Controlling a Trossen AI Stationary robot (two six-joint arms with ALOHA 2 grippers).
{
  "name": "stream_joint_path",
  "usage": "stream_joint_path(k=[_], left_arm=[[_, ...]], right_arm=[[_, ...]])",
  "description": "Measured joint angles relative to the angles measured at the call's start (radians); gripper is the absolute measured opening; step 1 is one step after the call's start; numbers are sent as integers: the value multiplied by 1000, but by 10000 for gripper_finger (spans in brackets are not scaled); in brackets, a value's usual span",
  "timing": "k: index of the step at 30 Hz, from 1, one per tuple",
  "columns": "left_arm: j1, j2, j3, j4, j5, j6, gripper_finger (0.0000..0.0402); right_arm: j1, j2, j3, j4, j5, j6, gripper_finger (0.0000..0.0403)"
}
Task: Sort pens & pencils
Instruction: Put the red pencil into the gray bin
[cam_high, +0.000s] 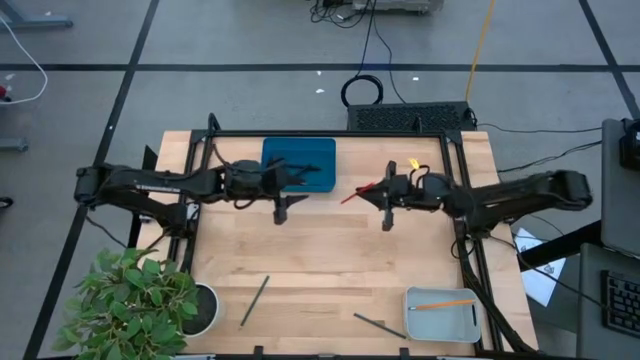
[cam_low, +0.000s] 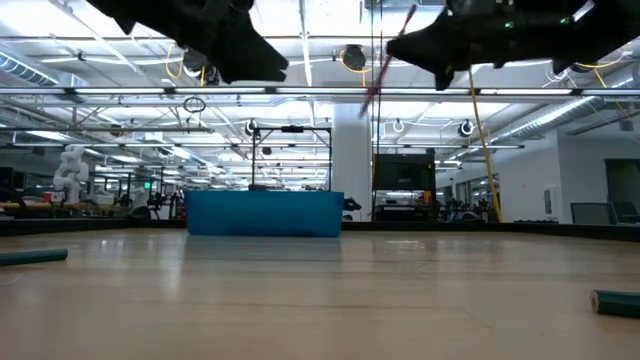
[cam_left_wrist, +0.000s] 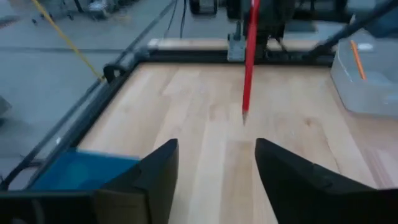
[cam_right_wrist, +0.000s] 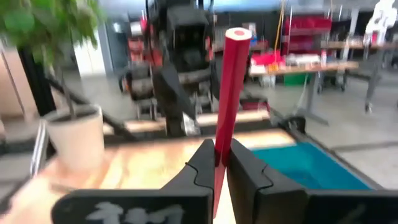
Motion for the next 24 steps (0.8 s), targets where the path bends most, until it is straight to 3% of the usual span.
stream_joint_path(k=[5,9,12,16,24], left_arm=[[-4,-58,-61,43,1,0,227],[-3,-97,-186,239,1,-4,227],[7,-128,-288,380,-7,-24,227],[24,-187,-378,452,-16,-54,228],[19,-255,-402,446,-15,-71,227]], right_arm=[[22,-179,0,-292,75,-18,9],[50,-264,0,-421,159,-37,9],[62,-290,0,-461,185,-38,9],[66,-282,-1,-467,186,-51,9],[84,-273,4,-407,148,-27,9]])
